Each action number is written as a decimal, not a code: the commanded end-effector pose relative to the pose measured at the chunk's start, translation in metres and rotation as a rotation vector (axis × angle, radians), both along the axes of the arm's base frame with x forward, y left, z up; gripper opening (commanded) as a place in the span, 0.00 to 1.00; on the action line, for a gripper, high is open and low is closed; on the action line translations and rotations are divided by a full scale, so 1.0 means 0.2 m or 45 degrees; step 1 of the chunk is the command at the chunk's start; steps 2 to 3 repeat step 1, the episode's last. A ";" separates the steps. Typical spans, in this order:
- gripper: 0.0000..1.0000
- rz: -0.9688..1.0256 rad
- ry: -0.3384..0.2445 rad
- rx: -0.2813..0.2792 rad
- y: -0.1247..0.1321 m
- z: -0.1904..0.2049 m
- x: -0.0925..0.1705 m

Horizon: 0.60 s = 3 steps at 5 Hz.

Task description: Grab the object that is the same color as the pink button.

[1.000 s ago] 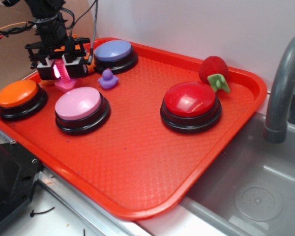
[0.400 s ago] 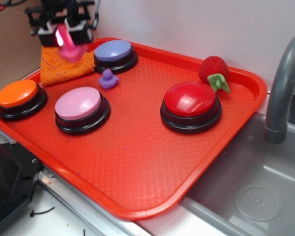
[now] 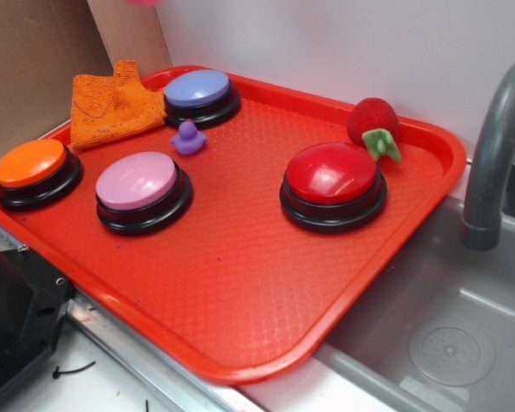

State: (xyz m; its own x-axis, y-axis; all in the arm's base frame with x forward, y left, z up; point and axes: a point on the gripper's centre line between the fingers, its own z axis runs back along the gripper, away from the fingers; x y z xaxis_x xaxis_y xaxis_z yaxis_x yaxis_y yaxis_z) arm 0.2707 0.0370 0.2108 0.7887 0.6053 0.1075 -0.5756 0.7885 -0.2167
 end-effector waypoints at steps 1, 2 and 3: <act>0.00 0.021 -0.083 0.041 -0.06 0.21 0.02; 0.00 0.021 -0.083 0.041 -0.06 0.21 0.02; 0.00 0.021 -0.083 0.041 -0.06 0.21 0.02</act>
